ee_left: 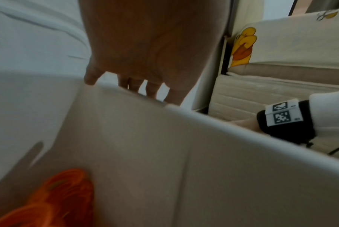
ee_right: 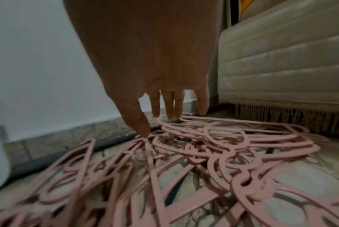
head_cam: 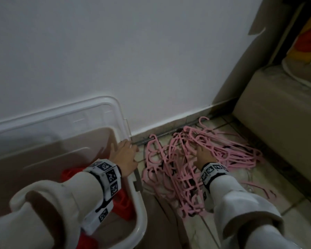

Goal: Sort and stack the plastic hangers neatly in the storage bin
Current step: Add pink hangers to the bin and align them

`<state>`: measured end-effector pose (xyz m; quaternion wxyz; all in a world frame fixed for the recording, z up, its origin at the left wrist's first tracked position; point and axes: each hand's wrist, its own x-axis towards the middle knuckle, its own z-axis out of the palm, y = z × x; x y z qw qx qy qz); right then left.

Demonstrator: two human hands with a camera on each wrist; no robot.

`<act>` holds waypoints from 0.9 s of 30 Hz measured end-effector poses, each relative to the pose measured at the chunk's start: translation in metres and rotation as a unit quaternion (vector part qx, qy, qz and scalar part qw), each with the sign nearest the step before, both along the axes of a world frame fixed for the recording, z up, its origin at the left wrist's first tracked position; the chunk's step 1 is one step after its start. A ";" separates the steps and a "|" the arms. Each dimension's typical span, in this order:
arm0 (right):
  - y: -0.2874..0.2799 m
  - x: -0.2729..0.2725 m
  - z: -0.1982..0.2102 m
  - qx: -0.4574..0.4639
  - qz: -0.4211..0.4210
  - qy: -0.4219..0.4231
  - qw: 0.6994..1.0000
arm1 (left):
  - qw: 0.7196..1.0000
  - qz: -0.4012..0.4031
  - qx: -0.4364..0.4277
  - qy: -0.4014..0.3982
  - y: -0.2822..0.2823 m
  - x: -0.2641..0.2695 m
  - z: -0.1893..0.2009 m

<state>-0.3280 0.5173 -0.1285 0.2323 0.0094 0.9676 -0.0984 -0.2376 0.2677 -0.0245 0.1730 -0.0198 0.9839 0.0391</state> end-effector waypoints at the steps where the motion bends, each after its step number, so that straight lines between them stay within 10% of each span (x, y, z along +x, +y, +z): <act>1: 0.002 -0.008 -0.009 0.008 -0.008 -0.003 1.000 | 1.000 0.000 -0.002 0.002 -0.003 -0.007 -0.003; 11: 0.008 -0.068 -0.069 0.055 -0.076 -0.024 0.995 | 0.996 0.023 -0.040 0.079 -0.004 -0.025 -0.030; 27: -0.053 0.026 -0.056 -0.058 0.095 -0.010 0.994 | 0.974 -0.056 -0.206 -0.074 0.024 -0.033 -0.014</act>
